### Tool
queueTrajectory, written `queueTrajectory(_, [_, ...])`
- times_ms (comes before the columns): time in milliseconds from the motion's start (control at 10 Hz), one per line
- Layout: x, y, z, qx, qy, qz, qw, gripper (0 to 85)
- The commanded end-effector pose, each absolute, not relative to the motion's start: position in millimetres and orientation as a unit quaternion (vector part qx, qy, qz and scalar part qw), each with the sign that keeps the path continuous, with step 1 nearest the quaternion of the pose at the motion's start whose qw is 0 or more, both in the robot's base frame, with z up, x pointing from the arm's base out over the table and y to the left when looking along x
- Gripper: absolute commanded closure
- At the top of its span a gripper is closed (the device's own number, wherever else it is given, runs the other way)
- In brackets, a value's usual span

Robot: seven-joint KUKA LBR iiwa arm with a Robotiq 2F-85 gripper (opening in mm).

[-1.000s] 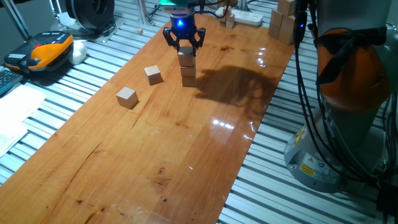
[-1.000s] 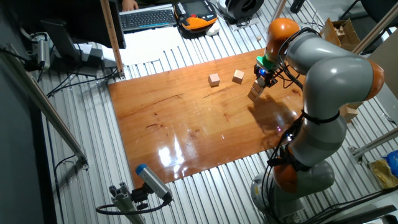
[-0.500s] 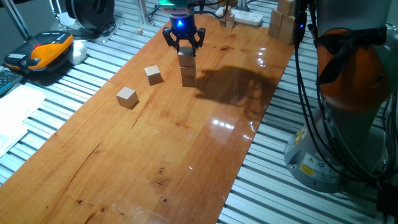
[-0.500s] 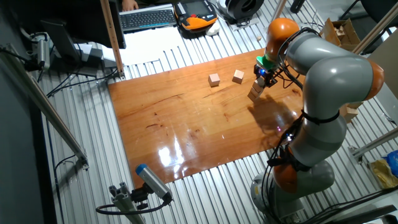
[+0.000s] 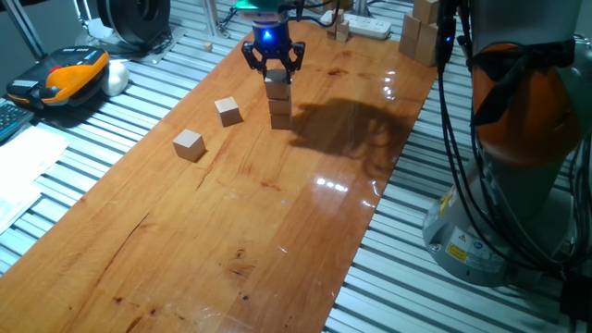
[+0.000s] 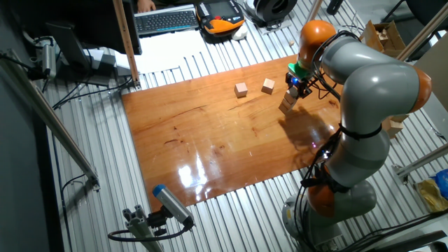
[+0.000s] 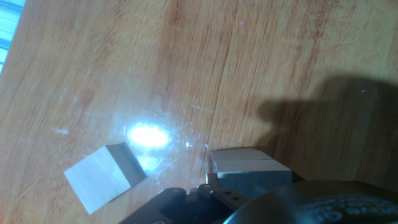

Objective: Stack the blocks in a vertical line of five

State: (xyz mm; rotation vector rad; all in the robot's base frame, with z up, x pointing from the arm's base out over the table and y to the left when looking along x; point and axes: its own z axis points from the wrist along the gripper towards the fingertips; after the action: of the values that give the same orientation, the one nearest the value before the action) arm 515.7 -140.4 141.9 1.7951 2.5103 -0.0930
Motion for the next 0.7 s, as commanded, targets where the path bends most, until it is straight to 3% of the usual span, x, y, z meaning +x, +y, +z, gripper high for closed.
queueTrajectory(0, [515.7,-140.2,141.8,0.582,0.812,-0.030,0.027,51.0])
queueTrajectory(100, [515.7,-140.2,141.9,0.582,0.812,-0.033,0.027,34.0])
queueTrajectory(600, [515.8,-139.8,141.4,0.582,0.812,-0.035,0.027,34.0])
